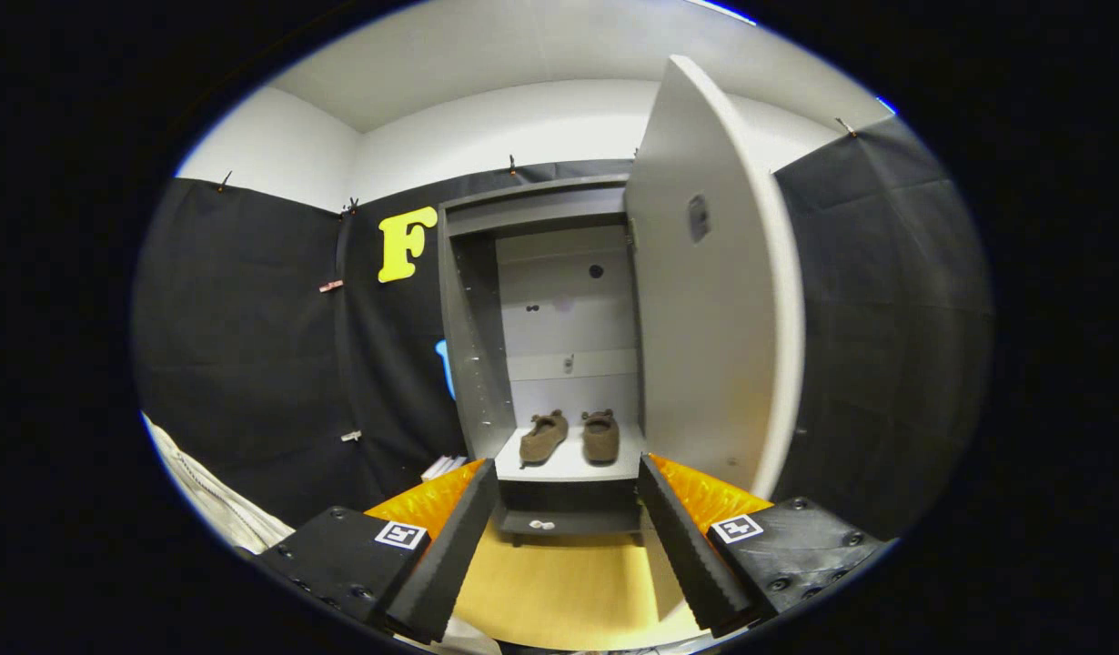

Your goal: Open the shoe cabinet door, grab the shoes and put them into the shoe cabinet, then close the shoe cabinet door.

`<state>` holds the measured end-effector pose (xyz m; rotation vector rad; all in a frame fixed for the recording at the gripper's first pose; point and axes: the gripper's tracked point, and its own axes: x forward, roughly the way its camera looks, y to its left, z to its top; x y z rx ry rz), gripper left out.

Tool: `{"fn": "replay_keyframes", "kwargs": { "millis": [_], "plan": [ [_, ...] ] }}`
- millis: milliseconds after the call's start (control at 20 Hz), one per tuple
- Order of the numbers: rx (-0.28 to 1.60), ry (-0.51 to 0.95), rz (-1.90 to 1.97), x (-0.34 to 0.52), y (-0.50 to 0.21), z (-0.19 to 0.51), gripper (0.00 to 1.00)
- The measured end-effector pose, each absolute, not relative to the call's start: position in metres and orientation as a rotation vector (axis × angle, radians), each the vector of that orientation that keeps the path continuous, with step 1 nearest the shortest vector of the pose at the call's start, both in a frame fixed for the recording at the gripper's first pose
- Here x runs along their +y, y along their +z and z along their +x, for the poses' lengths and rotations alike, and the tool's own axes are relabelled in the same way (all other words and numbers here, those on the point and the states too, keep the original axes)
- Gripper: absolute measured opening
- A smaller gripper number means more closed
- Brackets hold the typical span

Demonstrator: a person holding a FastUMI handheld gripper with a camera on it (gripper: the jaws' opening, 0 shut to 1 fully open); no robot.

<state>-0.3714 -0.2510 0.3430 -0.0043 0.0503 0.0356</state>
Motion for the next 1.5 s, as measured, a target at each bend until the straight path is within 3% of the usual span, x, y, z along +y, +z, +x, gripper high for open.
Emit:
{"fn": "replay_keyframes", "kwargs": {
  "millis": [350,800,1250,1500],
  "plan": [
    [0.021,-0.137,0.013,-0.366,0.35,-0.411,0.98],
    [-0.013,-0.152,0.016,-0.46,0.335,-0.347,0.98],
    [-0.006,-0.075,0.066,-0.475,0.332,-0.287,0.98],
    [-0.006,-0.127,0.053,-0.47,0.328,-0.285,0.98]
  ]
}}
